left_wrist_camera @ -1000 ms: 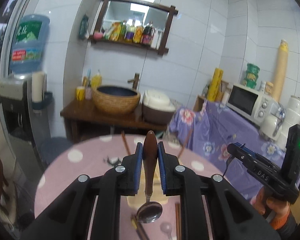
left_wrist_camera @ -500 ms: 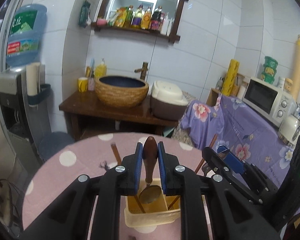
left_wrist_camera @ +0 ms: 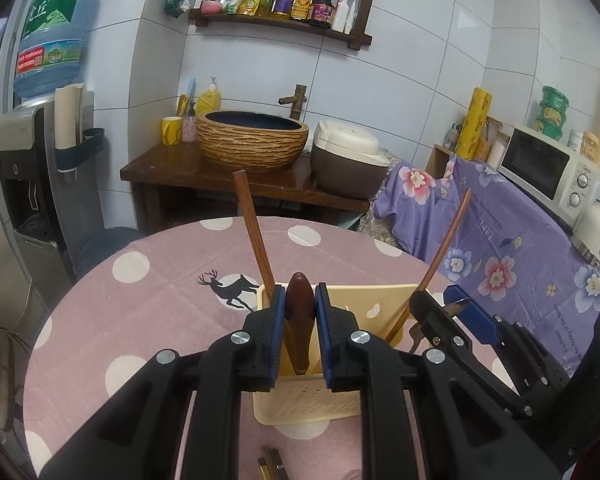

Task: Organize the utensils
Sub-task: 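Lower the wooden-handled spoon into the beige holder with the left tool while the right tool lowers the silver spoon, then grasp a gold-banded black chopstick with the left tool while the right tool grasps a brown chopstick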

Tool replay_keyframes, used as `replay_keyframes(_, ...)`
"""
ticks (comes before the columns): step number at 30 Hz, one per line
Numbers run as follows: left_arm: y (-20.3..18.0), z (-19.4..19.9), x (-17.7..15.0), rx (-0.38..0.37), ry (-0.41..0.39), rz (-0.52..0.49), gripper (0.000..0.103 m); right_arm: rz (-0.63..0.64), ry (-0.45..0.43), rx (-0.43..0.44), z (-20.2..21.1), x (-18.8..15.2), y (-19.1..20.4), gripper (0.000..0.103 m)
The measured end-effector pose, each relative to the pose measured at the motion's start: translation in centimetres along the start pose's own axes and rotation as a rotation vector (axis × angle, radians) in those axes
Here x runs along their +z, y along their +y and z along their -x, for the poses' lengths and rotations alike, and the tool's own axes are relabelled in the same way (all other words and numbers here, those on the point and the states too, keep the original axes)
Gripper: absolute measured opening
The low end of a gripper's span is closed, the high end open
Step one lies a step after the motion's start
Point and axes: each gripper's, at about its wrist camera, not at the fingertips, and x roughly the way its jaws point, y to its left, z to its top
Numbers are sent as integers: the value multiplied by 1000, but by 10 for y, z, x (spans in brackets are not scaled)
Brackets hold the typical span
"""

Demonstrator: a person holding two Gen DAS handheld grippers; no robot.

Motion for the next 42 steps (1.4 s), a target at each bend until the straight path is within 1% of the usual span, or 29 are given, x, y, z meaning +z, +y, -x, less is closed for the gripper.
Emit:
replay_keyframes(4,4,7,0,-11,-13,30,17,-3,-8,8,3,-2,-2,38)
replay_keyframes(6,5,16,0,-25,-26,28,22,1,-18,2,6,-2,-2,46)
replay_keyframes(8,7,29,-3,-25,-55,27,46,4,-36,4,12,-2,-4,56)
replay_keyframes(10,9,46,-9,-13,-97,26,58,0,-51,10,21,-2,-6,57)
replay_keyframes(12,12,59,-16,-2,-116,18,64,10,-74,4,35,-3,-6,62)
replay_keyframes(13,14,65,-21,3,-120,19,71,17,-83,-7,43,-4,-6,65)
replay_keyframes(14,16,72,-27,5,-119,22,80,20,-85,-11,51,-5,-6,66)
replay_keyframes(16,20,83,-39,-1,-118,26,87,37,-62,-8,65,-11,-6,68)
replay_keyframes(19,26,93,-58,15,-83,11,92,81,-15,-22,82,-23,-3,69)
replay_keyframes(22,37,97,-80,40,-38,24,93,112,47,-57,97,-43,-5,69)
replay_keyframes(23,42,98,-90,56,-21,40,93,113,71,-75,102,-52,-8,69)
replay_keyframes(25,48,97,-107,59,15,60,91,102,127,-97,108,-68,-14,69)
replay_keyframes(27,50,93,-125,53,67,60,84,74,181,-113,111,-84,-23,69)
replay_keyframes(29,51,86,-141,51,123,68,72,54,235,-126,111,-99,-29,69)
replay_keyframes(30,51,82,-148,38,149,73,69,47,261,-130,111,-108,-32,69)
replay_keyframes(32,50,76,-160,14,199,77,59,35,316,-118,109,-124,-33,69)
replay_keyframes(33,49,73,-165,10,217,74,57,34,343,-104,108,-132,-33,69)
replay_keyframes(35,44,71,-171,3,233,58,54,23,397,-72,104,-146,-29,69)
replay_keyframes(38,38,71,-175,1,238,39,54,18,449,-40,99,-157,-21,69)
replay_keyframes(42,33,71,-178,-6,241,22,54,64,486,-61,93,-160,-3,69)
